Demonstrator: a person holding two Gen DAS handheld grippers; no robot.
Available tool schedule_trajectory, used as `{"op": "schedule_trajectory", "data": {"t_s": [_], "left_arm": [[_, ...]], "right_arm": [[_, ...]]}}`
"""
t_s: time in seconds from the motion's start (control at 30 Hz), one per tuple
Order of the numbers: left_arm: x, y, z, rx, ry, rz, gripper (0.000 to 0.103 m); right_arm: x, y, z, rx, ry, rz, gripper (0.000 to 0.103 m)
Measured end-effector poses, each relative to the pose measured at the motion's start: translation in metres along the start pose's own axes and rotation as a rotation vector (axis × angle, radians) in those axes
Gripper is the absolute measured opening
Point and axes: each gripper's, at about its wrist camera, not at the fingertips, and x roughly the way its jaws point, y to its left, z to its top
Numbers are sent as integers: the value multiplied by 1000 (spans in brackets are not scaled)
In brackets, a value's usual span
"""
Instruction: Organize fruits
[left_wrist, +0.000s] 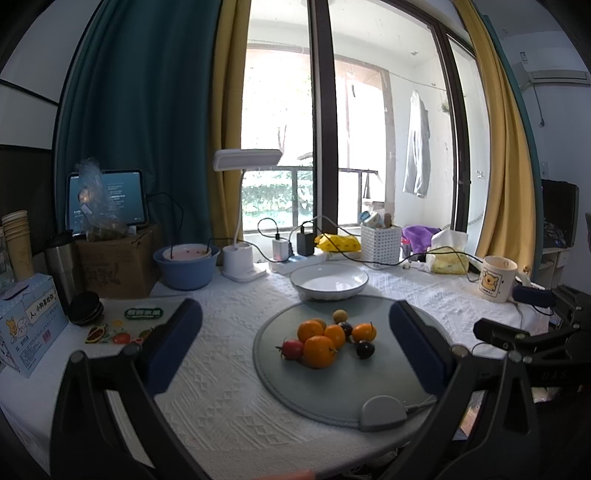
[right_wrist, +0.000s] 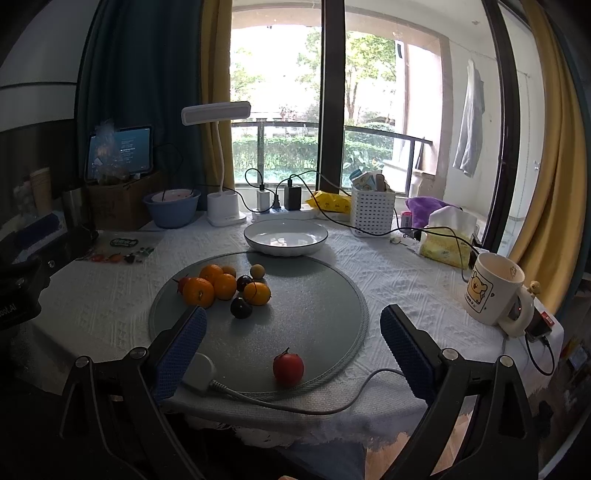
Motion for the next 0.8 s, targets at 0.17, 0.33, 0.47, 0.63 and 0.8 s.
{"op": "schedule_trajectory", "data": {"t_s": [0.17,0.33,0.47,0.63,0.8], "left_arm": [[-1,0,0,-1,1,0,102],[-2,-2,-1,5,7,-9,102],[-2,-2,0,-2,6,-12,102],[-1,-3,1,-4,8,-11,102],[-1,-3,1,-5,9,-13,102]], "right_arm": [[0,0,0,0,1,1,98],[0,0,0,0,1,1,98],[0,0,0,0,1,1,98],[0,0,0,1,2,1,98],[1,0,0,1,3,3,98]]}}
